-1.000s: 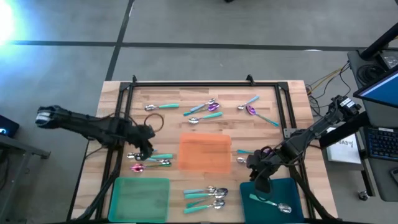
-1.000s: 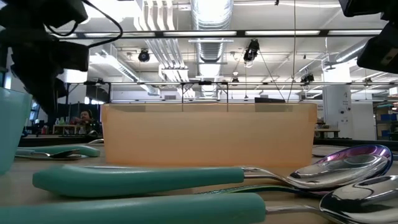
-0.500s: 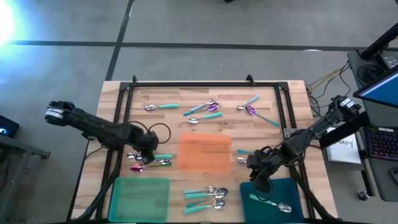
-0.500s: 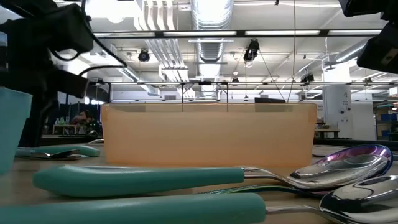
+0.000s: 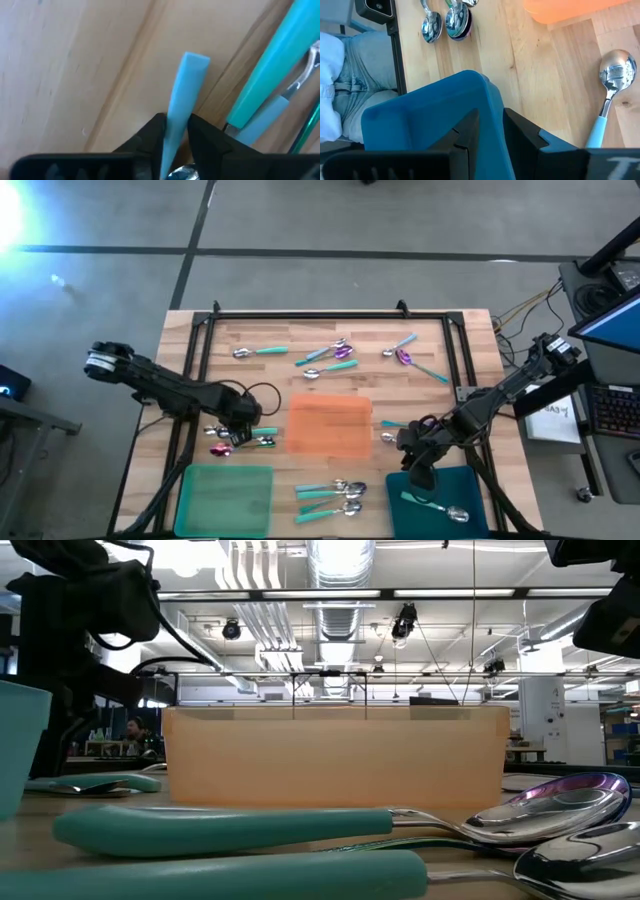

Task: Sort silverware by color (type)
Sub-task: Put the blue spoon into the orange bin

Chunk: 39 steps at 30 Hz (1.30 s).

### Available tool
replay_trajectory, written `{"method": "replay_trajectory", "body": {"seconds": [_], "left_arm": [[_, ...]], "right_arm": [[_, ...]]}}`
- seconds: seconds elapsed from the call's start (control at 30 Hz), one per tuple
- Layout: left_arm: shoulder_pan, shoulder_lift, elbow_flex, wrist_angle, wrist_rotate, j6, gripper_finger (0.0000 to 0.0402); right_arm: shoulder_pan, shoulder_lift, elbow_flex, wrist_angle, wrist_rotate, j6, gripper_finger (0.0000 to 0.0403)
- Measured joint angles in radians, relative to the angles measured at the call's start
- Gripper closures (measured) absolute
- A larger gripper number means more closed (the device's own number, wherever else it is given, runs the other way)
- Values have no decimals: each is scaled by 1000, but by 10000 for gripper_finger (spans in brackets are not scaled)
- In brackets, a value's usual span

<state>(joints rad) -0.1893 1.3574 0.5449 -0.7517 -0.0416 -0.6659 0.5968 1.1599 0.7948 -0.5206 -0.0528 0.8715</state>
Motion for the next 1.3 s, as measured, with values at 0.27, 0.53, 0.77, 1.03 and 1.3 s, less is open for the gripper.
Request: {"method": "replay_trajectory", "body": {"seconds": [0.27,0.53,0.77,1.03,1.3], "left_arm": [[0,-12,16,8,-82,-8,376],[4,-12,96,-2,-300,21,376],[4,-14,292,-10,-403,161,376],[4,-16,471,85,-507,304,376],[3,-2,447,409,-491,413,366]], "right_arm": [[0,0,0,0,1,0,323],[0,0,0,0,4,0,323],[0,0,0,0,31,0,323],[0,2,-1,0,90,-7,323],[1,2,-2,-5,109,-46,323]]}}
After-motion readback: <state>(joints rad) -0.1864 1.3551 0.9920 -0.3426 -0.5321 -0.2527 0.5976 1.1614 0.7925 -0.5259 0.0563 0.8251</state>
